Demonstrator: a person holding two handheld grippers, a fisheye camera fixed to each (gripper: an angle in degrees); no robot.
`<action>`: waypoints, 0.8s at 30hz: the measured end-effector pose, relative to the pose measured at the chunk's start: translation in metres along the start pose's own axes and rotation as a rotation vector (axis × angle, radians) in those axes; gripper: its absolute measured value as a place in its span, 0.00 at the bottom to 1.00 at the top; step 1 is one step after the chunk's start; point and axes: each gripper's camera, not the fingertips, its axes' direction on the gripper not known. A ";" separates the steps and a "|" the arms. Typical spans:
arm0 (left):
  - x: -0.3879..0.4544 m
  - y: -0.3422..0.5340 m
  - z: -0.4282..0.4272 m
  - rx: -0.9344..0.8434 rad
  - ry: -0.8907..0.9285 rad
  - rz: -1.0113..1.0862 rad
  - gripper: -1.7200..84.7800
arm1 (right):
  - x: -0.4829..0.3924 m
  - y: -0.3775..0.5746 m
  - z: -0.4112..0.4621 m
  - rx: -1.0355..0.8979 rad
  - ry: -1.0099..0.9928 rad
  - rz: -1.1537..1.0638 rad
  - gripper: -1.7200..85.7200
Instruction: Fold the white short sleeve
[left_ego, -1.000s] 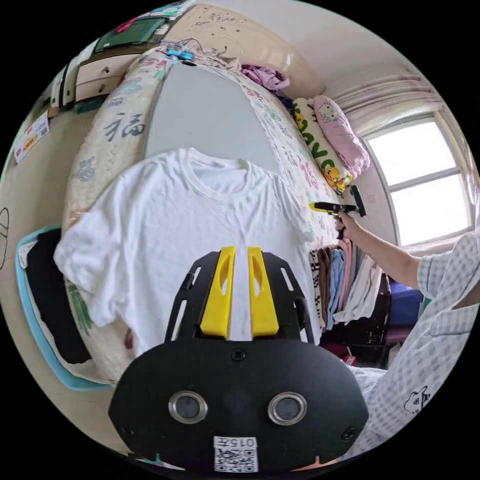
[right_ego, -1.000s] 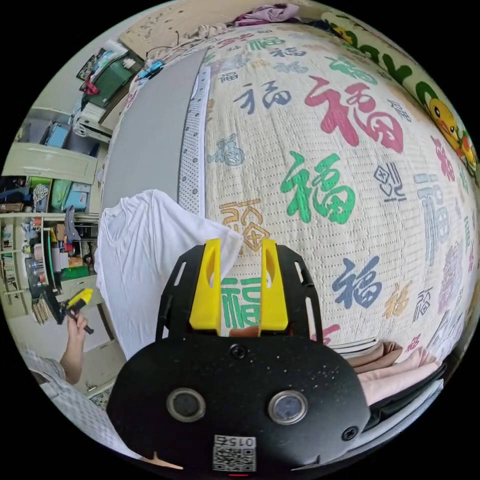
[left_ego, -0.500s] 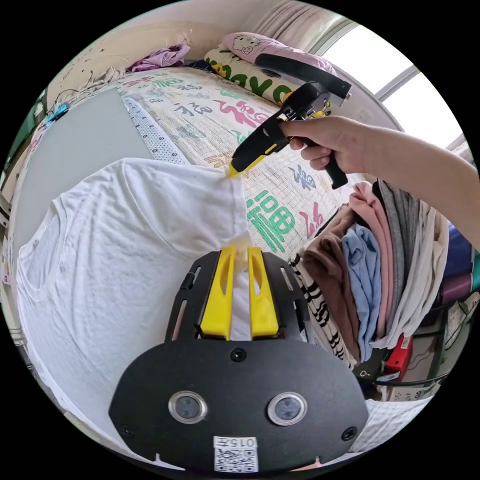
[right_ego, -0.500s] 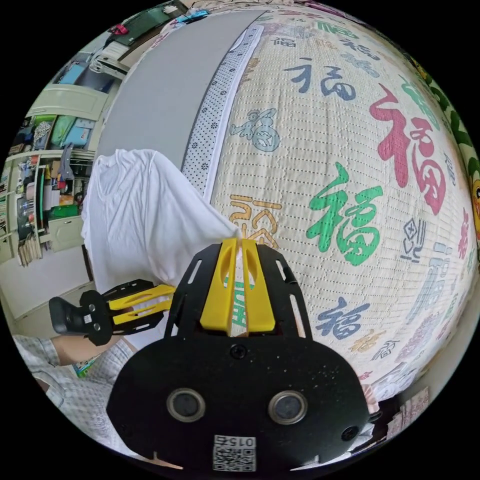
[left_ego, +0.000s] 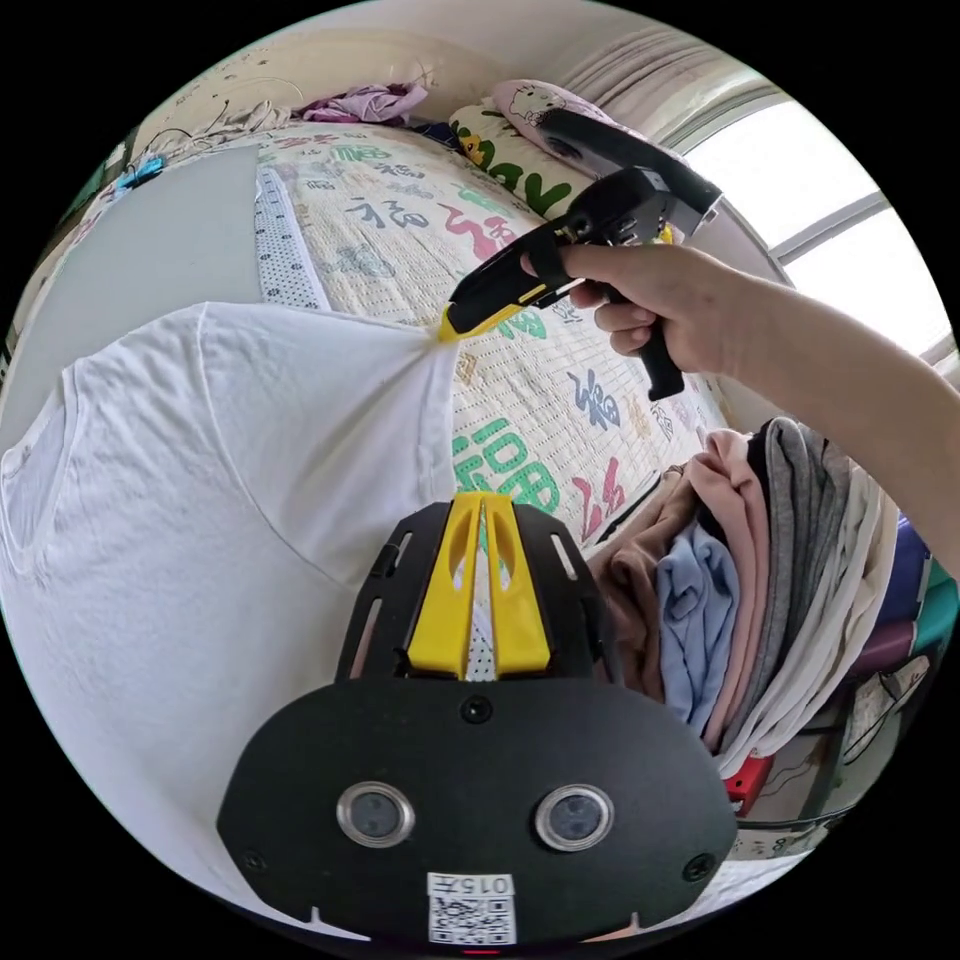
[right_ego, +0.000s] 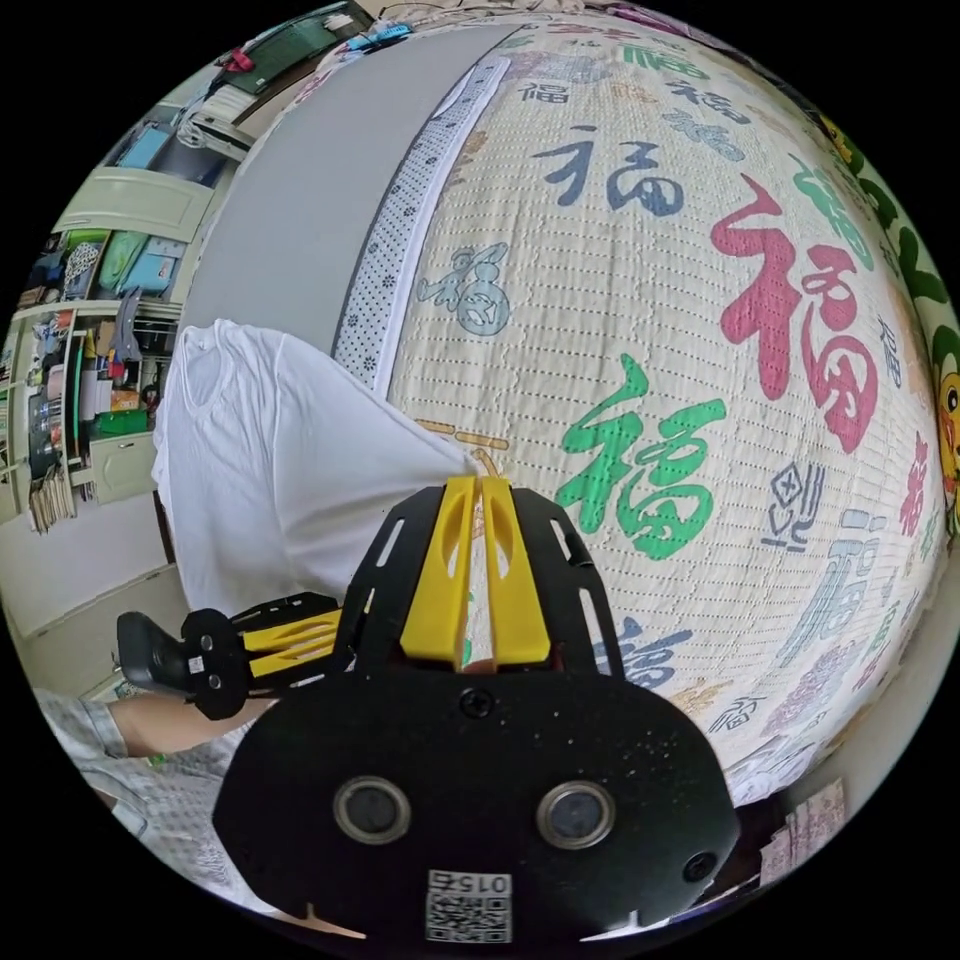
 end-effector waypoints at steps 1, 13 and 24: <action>-0.004 0.003 -0.013 0.009 0.041 0.016 0.03 | 0.002 0.001 0.003 0.006 0.004 0.011 0.05; -0.264 0.207 -0.324 0.278 -0.264 -0.573 0.08 | -0.052 0.062 0.055 0.159 -0.100 -0.047 0.09; -0.452 0.240 -0.404 0.327 0.000 -0.792 0.11 | -0.400 0.063 0.260 0.177 -0.296 -0.603 0.13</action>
